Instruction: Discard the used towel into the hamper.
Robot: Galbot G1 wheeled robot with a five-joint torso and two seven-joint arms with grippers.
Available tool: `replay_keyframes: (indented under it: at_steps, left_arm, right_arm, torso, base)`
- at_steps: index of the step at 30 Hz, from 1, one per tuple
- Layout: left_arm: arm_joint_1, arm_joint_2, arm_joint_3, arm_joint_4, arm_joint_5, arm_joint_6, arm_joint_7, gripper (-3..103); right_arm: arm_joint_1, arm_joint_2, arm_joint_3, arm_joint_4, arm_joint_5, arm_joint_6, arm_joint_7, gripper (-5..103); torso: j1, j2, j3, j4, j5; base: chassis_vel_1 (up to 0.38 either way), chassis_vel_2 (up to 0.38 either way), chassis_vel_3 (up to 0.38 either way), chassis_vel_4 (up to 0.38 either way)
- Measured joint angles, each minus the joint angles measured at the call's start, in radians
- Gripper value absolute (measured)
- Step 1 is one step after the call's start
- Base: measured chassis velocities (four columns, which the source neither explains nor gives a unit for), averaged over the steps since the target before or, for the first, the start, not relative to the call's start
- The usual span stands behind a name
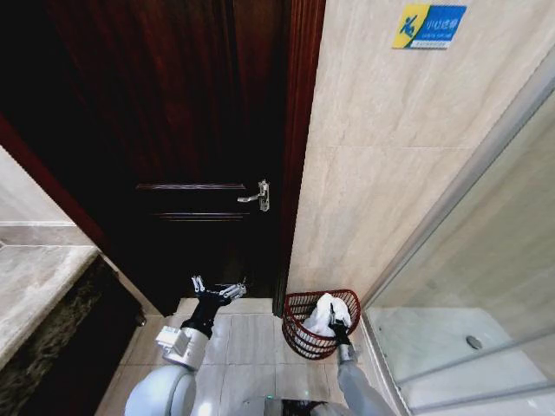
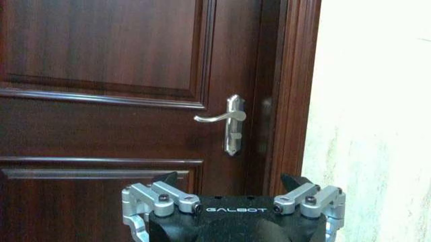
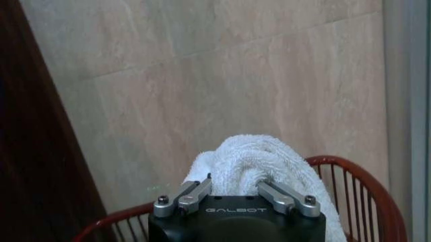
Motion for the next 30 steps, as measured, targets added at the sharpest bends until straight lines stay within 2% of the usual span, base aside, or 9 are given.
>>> replay_keyframes:
  at_steps: [3,9,12,16,22,23,25,26,30]
  left_arm:
    - [0.000,0.000,0.000,0.000,0.000,0.000,0.000,100]
    - [0.000,0.000,0.000,0.000,0.000,0.000,0.000,100]
    - [0.000,0.000,0.000,0.000,0.000,0.000,0.000,100]
    - [0.000,0.000,0.000,0.000,0.000,0.000,0.000,100]
    - [0.000,0.000,0.000,0.000,0.000,0.000,0.000,100]
    - [0.000,0.000,0.000,0.000,0.000,0.000,0.000,100]
    - [0.000,0.000,0.000,0.000,0.000,0.000,0.000,100]
    - [0.000,0.000,0.000,0.000,0.000,0.000,0.000,100]
    - [0.000,0.000,0.000,0.000,0.000,0.000,0.000,100]
  right_arm:
    - [-0.010,0.010,-0.001,0.004,-0.062,0.000,0.047,12]
    - [-0.010,0.005,-0.004,0.012,-0.140,-0.011,0.078,12]
    - [-0.007,-0.002,-0.004,0.021,-0.206,-0.064,0.090,12]
    - [-0.018,0.004,-0.012,0.058,-0.222,-0.132,0.067,12]
    - [0.003,0.025,-0.016,0.060,-0.249,-0.188,0.019,12]
    - [0.006,0.028,-0.020,0.065,-0.247,-0.206,0.014,12]
    - [-0.001,0.036,-0.045,0.122,-0.232,-0.327,0.017,12]
    - [-0.001,0.036,-0.045,0.122,-0.232,-0.327,0.017,12]
    - [0.009,0.021,-0.111,0.164,-0.156,-0.494,0.029,12]
  torso:
    - [0.000,0.000,0.000,0.0000,0.0001]
    - [0.000,0.000,0.000,0.0000,0.0000]
    - [0.000,0.000,0.000,0.0000,-0.0001]
    - [0.000,0.000,0.000,-0.0002,-0.0003]
    - [0.000,0.000,0.000,0.0000,-0.0001]
    - [0.000,0.000,0.000,0.0000,-0.0001]
    - [0.000,0.000,0.000,0.0001,0.0001]
    - [0.000,0.000,0.000,0.0001,0.0001]
    - [0.000,0.000,0.000,-0.0001,0.0001]
  base:
    - [0.000,0.000,0.000,0.000]
    - [0.000,0.000,0.000,0.000]
    - [0.000,0.000,0.000,0.000]
    - [0.000,0.000,0.000,0.000]
    - [0.000,0.000,0.000,0.000]
    - [0.000,0.000,0.000,0.000]
    - [0.000,0.000,0.000,0.000]
    - [0.000,0.000,0.000,0.000]
    - [0.000,0.000,0.000,0.000]
